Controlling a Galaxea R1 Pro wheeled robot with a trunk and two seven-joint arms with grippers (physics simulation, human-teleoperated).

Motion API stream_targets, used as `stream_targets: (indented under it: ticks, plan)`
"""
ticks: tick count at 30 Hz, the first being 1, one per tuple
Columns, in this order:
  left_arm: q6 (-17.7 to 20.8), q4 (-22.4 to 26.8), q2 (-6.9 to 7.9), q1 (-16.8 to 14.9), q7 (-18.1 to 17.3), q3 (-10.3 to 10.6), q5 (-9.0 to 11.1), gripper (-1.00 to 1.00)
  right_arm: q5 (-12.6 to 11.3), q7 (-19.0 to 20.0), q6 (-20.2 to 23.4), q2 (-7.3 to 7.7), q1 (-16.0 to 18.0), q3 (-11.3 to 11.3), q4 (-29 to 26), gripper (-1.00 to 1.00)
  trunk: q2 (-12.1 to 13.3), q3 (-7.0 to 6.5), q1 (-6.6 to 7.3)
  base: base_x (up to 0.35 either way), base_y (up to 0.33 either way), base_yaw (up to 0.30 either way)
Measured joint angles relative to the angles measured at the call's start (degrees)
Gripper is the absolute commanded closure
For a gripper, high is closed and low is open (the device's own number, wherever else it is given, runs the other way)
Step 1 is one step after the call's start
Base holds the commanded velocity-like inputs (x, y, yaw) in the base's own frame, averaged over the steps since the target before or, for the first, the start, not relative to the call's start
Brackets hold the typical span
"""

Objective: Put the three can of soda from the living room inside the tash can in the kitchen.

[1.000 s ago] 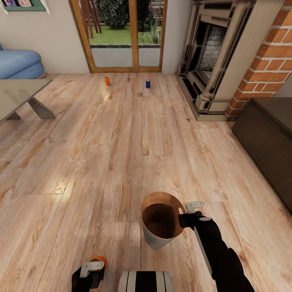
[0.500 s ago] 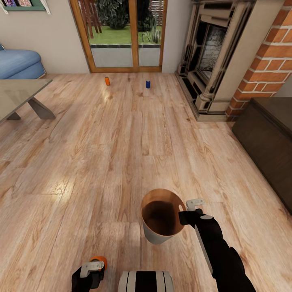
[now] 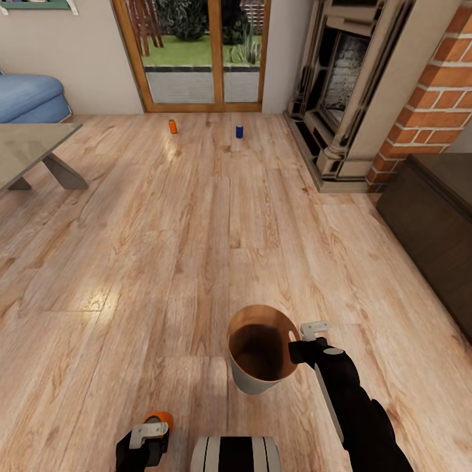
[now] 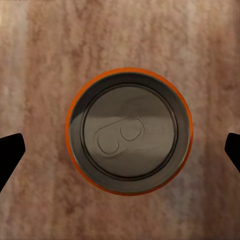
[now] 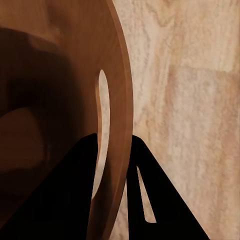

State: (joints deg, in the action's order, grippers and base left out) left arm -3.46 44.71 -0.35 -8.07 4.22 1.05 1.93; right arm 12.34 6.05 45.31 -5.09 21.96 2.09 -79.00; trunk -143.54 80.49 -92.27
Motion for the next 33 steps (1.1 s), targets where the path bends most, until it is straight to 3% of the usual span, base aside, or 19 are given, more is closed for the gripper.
stream_targets:
  ticks: [33]
  plan:
    - [-0.1, 0.0, 0.00, 0.0, -0.1, 0.1, 0.0, -1.00, -0.1, 0.0, -0.3, -0.09, 0.0, 0.0, 0.1, 1.00, 0.0, 0.36, 0.00, 0.011, 0.000, 0.000]
